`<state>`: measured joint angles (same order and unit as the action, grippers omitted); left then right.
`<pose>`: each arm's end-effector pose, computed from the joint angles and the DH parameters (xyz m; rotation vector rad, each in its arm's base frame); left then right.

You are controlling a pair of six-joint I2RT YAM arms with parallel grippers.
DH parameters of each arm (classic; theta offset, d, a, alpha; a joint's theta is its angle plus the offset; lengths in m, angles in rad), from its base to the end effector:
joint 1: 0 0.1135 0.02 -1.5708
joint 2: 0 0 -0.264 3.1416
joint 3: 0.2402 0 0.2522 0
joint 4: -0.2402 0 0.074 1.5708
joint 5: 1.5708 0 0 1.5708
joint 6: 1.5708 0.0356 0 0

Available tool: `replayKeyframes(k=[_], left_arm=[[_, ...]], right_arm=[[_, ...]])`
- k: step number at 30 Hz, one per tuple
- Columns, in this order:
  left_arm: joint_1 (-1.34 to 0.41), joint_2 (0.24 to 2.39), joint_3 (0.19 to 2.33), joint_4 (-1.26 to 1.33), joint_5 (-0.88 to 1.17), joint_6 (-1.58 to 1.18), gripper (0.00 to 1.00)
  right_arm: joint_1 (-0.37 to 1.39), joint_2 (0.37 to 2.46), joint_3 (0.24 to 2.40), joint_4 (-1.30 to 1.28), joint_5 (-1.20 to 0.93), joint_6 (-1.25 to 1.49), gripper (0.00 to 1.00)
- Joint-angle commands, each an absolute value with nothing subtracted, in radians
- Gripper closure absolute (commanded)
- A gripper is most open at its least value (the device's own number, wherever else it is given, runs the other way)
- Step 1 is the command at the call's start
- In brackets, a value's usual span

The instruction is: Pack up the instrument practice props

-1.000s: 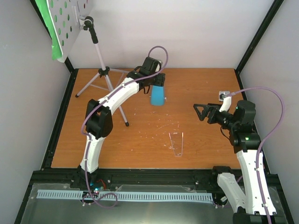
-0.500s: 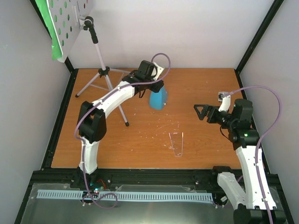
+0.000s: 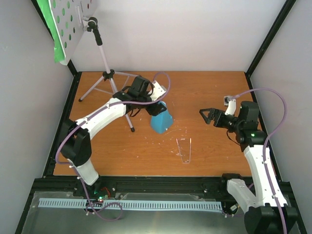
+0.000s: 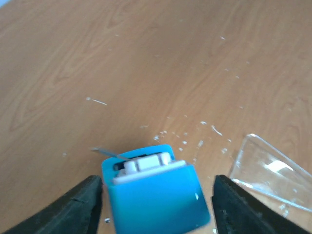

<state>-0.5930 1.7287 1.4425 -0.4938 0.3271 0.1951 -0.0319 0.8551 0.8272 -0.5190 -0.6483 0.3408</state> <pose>0.3170 -0.2275 0.2869 1.0592 2.1227 -0.5781 0.1814 0.0157 0.3126 -0.0005 2.1117 0.8683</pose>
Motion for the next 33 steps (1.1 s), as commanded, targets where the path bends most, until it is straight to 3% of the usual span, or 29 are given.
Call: replayKeyframes(k=[1,6,9,13,20,25,33], left_arm=[[-0.601,1.636,1.375,-0.453,0.448,0.193,0.34],[-0.602,1.496,1.303,-0.342,0.471,0.135,0.08],[-0.599,1.397,1.244,-0.266,0.487,0.068,0.01],[-0.588,1.285,1.151,-0.189,0.5,-0.083,0.0],[-0.579,1.119,0.868,-0.036,0.544,-0.391,0.01],[-0.567,1.111,0.673,0.072,0.575,-0.577,0.01],[-0.554,1.146,0.581,0.134,0.573,-0.703,0.01]], right_arm=[[-0.021,0.902,0.806,-0.5,-0.702,0.368,0.0],[0.042,0.991,0.798,-0.497,-0.65,0.417,0.0],[0.117,1.067,0.801,-0.477,-0.598,0.448,0.0],[0.179,1.169,0.796,-0.389,-0.562,0.518,0.03],[0.221,1.389,0.858,-0.267,-0.588,0.571,0.25],[0.274,1.613,1.002,-0.33,-0.575,0.511,0.39],[0.31,1.787,1.088,-0.278,-0.537,0.491,0.56]])
